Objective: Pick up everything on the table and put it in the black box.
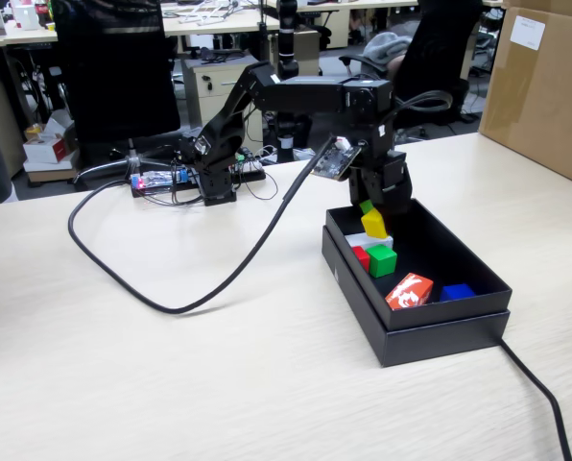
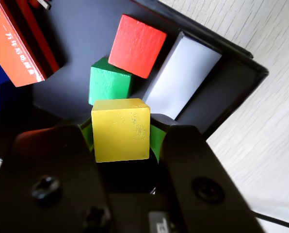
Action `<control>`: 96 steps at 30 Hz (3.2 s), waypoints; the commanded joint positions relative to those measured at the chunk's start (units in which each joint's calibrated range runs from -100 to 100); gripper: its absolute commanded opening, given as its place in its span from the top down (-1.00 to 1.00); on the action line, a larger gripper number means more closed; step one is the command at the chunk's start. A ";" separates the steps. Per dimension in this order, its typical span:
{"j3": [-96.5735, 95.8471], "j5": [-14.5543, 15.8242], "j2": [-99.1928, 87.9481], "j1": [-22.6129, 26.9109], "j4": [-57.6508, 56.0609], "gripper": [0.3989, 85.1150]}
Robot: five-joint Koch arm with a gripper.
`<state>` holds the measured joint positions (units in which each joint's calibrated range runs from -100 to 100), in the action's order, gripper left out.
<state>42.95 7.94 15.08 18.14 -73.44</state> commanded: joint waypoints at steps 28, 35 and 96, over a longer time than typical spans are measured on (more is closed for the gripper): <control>-25.18 -5.32 -52.89 -12.06 16.98 -0.09; -44.94 -10.06 -64.36 -19.34 27.52 -0.09; -139.68 -8.45 -104.41 -17.92 86.27 -0.14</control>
<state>-96.71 -0.42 -90.03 0.22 13.51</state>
